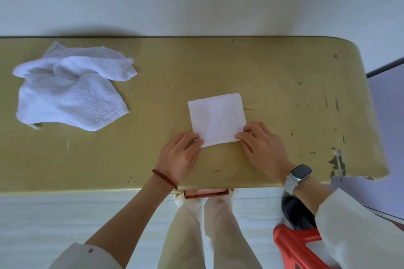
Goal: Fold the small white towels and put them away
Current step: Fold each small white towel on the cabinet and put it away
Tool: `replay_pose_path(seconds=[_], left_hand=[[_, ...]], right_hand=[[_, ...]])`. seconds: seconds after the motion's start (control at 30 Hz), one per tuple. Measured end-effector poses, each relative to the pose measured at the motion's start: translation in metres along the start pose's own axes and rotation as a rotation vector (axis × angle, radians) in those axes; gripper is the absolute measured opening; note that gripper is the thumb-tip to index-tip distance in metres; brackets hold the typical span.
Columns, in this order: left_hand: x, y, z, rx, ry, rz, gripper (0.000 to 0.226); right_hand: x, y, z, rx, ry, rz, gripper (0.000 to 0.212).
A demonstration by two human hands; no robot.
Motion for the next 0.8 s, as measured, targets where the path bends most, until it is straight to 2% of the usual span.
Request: replay_pose_path(seconds=[0.1,0.23,0.3,0.5,0.67,0.8], left_hand=[[-0.001,-0.001,0.000,-0.004,-0.010,0.017,0.020],[-0.006,-0.009,-0.018,-0.041,-0.083,0.002,0.021],[-0.007,-0.003,-0.032,0.038,-0.128,-0.096,0.029],[-0.005,0.027,-0.047,0.471,-0.205,-0.327,0.051],[0.003,0.036,-0.040,0.620,-0.218,-0.247,0.067],[0.003,0.033,-0.044,0.642,-0.259,-0.223,0.074]], right_hand=[[0.001,0.001,0.004,-0.034,0.018,-0.029,0.024],[0.012,-0.013,-0.012,-0.185,0.045,0.001,0.026],[0.017,-0.011,-0.031,-0.197,0.052,0.060,0.033],[0.023,0.027,-0.059,0.180,0.149,0.261,0.050],[0.015,0.038,-0.056,0.275,0.156,0.225,0.055],[0.013,0.036,-0.056,0.308,0.126,0.198,0.055]])
Point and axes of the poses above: each hand's wrist, its own z-axis away from the middle knuckle, its own y-axis out of the palm, x = y × z, the point moved 3 cm from there along -z, towards the middle knuckle
